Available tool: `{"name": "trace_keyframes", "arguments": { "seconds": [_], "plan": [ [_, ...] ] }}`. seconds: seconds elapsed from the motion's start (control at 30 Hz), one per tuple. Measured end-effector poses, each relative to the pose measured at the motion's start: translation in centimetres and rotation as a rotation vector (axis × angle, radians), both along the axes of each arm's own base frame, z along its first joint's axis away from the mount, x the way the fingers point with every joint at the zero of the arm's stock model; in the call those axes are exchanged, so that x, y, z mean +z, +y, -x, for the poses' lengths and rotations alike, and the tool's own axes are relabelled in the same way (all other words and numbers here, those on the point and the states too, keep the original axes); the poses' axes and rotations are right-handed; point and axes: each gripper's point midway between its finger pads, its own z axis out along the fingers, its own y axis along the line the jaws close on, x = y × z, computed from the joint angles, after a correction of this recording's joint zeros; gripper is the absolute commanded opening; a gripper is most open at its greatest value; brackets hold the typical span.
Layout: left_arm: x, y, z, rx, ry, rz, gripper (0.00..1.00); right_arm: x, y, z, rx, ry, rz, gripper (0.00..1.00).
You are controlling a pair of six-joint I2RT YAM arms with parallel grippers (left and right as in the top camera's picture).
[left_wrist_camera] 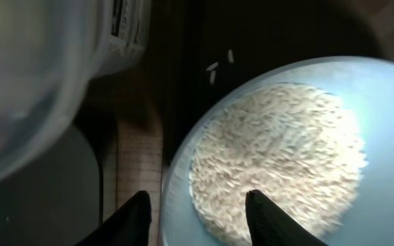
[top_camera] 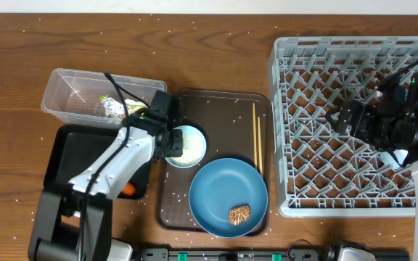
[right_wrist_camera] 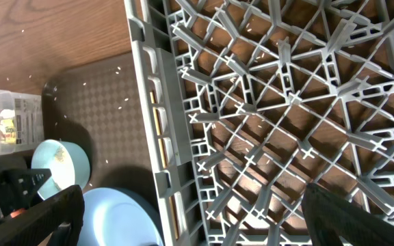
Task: Sort waste into correct bins and load items into the dishwasher rack
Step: 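Grasp the rim of the white rice bowl with the left gripper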
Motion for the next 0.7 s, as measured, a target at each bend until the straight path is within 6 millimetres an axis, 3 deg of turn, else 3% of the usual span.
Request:
{"name": "trace_keyframes", "arguments": {
  "seconds": [0.07, 0.13, 0.5, 0.7],
  "plan": [
    [-0.4, 0.1, 0.0, -0.002, 0.006, -0.007, 0.28, 0.0, 0.0, 0.0, 0.000, -0.001, 0.000, 0.95],
    [-0.5, -0.1, -0.2, -0.004, 0.004, -0.001, 0.24, 0.0, 0.0, 0.0, 0.000, -0.001, 0.000, 0.95],
    [-0.1, -2.8, -0.6, -0.099, -0.027, 0.080, 0.24, 0.0, 0.0, -0.1, 0.000, -0.003, 0.001, 0.95],
    [-0.1, -2.7, -1.8, -0.110, -0.082, 0.042, 0.23, 0.0, 0.0, -0.1, 0.000, -0.003, 0.001, 0.95]
  ]
}}
